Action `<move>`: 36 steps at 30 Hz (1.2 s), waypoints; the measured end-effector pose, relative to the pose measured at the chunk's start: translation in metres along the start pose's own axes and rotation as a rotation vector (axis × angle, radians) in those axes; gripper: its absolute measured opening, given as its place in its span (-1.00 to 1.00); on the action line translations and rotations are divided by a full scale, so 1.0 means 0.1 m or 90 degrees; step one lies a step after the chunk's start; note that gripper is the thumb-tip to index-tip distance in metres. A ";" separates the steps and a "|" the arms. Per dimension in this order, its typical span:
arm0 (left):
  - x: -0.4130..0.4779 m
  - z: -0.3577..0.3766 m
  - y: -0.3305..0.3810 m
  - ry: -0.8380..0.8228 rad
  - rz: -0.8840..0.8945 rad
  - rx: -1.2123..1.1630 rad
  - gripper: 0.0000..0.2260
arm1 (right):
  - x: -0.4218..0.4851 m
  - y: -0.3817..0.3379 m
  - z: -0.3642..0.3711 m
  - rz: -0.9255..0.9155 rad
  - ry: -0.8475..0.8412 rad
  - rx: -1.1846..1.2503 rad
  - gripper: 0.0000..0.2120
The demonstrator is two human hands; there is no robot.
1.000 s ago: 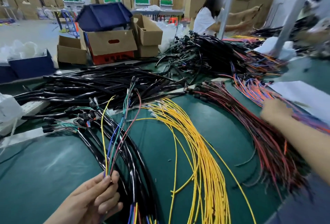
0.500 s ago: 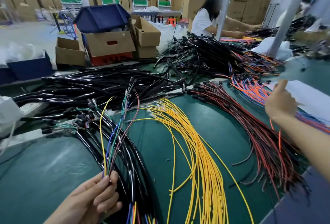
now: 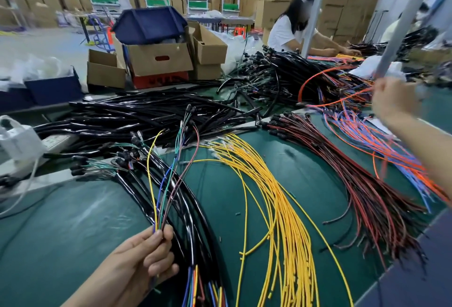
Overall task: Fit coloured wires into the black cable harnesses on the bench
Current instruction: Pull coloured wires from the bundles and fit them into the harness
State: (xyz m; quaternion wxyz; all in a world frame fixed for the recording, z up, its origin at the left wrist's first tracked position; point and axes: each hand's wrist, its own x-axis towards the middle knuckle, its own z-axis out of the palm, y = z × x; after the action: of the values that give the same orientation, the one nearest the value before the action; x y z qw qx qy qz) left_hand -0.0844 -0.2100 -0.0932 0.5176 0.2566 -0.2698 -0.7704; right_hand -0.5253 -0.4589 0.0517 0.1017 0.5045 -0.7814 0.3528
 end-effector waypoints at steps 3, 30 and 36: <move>0.00 0.01 -0.07 0.105 -0.001 -0.011 -0.63 | -0.12 -0.02 0.03 0.020 -0.493 -0.066 -0.57; 0.01 -0.08 -0.09 -0.018 0.035 -0.052 -0.35 | -0.89 -0.24 0.85 -0.272 -0.152 -0.251 -0.76; 0.09 -0.14 -0.11 -0.121 -0.002 -0.121 -0.37 | -0.29 -0.43 0.41 0.036 -0.052 0.155 -0.58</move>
State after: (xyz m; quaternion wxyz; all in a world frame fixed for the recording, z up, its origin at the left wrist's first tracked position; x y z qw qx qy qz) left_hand -0.0850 -0.2172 -0.1122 0.5104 0.1328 -0.2427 -0.8142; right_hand -0.4662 -0.4751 0.0264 -0.0021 0.5048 -0.7502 0.4271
